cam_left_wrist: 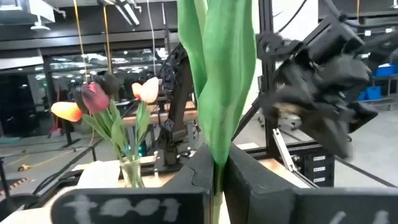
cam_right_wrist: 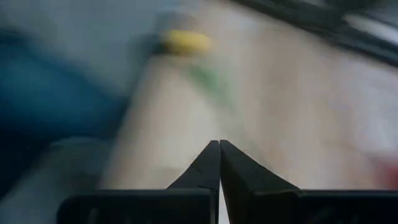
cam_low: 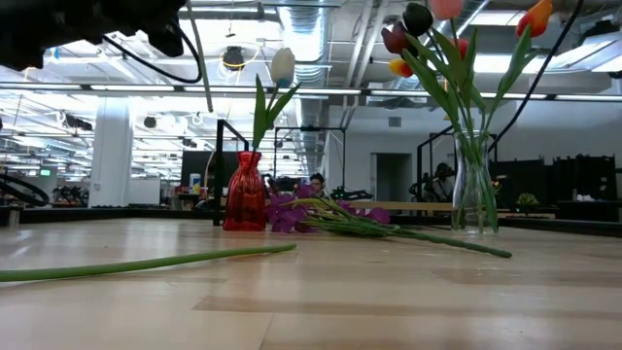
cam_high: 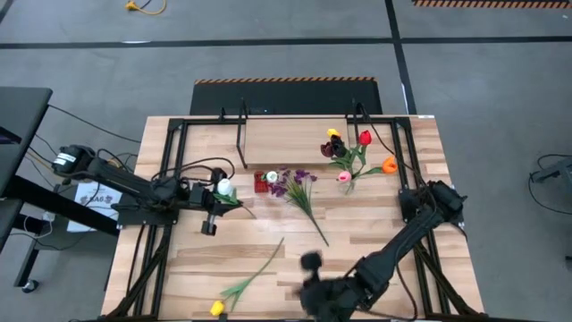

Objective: Pick and place flowers into a vace then onto a shelf
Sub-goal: Put the white flower into the red vase

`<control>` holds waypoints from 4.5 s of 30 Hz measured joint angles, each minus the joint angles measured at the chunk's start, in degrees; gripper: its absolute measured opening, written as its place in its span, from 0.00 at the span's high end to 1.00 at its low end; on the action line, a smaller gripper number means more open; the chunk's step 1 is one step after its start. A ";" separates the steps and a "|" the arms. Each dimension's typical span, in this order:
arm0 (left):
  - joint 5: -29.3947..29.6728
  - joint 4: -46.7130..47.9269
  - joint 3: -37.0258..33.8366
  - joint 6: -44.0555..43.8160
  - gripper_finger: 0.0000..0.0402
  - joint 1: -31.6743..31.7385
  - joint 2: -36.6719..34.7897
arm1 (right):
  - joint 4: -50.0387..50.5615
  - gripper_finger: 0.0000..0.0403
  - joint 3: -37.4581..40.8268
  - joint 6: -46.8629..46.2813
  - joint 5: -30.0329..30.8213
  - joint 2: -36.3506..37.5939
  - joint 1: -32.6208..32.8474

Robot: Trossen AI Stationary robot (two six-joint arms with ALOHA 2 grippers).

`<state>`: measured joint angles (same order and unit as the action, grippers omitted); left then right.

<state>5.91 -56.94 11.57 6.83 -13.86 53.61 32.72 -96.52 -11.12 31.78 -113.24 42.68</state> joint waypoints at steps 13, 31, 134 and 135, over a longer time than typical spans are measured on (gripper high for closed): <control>-3.35 -3.98 0.02 0.15 1.00 2.42 1.90 | -50.19 1.00 40.77 10.90 -20.83 18.91 -7.30; -11.93 -0.31 5.44 1.52 1.00 2.29 8.68 | -80.81 1.00 59.29 15.59 -2.04 20.21 5.29; -18.93 18.35 13.18 2.44 1.00 31.86 7.34 | -79.76 1.00 59.24 9.56 -1.54 20.14 4.81; -18.64 18.25 13.18 2.52 1.00 31.86 7.34 | -79.76 1.00 59.24 9.56 -1.54 20.14 4.81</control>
<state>-12.73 -38.69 24.75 9.35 18.00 60.95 -47.05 -37.28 -1.56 30.24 -93.10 47.48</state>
